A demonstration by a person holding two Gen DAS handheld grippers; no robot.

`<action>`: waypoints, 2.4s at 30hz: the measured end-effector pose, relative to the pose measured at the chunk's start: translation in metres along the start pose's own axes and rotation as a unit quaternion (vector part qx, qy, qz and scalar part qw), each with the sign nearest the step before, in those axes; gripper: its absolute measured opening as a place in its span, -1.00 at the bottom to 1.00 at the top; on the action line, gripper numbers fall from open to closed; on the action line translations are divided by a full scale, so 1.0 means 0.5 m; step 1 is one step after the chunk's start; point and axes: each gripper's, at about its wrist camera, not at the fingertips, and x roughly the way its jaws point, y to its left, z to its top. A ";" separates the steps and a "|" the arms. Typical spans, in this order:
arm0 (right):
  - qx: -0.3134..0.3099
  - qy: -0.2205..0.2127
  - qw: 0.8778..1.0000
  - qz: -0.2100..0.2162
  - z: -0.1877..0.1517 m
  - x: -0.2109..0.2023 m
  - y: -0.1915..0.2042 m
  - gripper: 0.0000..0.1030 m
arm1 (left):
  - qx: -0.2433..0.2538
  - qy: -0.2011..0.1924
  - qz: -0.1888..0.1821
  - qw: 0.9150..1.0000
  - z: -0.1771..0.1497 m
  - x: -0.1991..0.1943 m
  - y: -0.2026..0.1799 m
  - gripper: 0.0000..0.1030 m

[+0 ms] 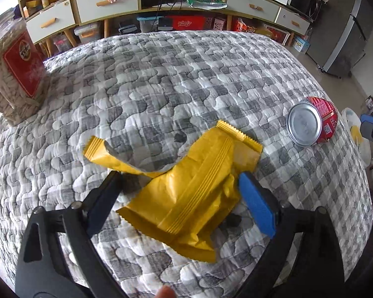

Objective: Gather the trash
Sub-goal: 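Grasp the yellow wrapper with the left tool while the right tool grasps the red can, then lift and carry the wrapper with the left tool and can with the right tool over the bin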

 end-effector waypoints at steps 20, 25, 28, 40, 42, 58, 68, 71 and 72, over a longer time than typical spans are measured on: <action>-0.012 0.055 0.998 -0.032 0.021 0.147 0.136 1.00 | -0.090 0.015 -0.044 0.995 -0.053 -0.101 0.010 -0.72; 0.005 0.081 0.996 -0.039 0.022 0.177 0.129 1.00 | -0.094 0.005 -0.038 0.995 -0.063 -0.128 0.018 -0.72; 0.013 0.089 0.995 -0.031 0.020 0.181 0.121 0.99 | -0.100 0.003 -0.037 0.994 -0.072 -0.137 0.021 -0.72; -0.036 0.067 0.997 -0.018 0.012 0.093 0.111 0.71 | -0.112 -0.018 -0.034 0.993 -0.087 -0.178 0.013 -0.72; -0.041 0.066 0.997 -0.019 0.007 0.070 0.109 0.70 | -0.114 -0.020 -0.036 0.993 -0.089 -0.182 0.008 -0.72; -0.018 0.036 0.999 0.010 -0.051 -0.067 0.030 0.70 | -0.105 -0.039 -0.041 0.993 -0.100 -0.210 -0.078 -0.72; 0.023 -0.006 1.000 0.020 -0.061 -0.153 -0.087 0.70 | -0.082 -0.042 -0.054 0.994 -0.091 -0.202 -0.154 -0.72; 0.046 -0.018 0.999 0.004 -0.066 -0.183 -0.153 0.70 | -0.076 -0.036 -0.066 0.994 -0.086 -0.193 -0.183 -0.72; 0.057 -0.020 0.998 0.000 -0.068 -0.192 -0.177 0.70 | -0.075 -0.034 -0.070 0.994 -0.084 -0.191 -0.192 -0.72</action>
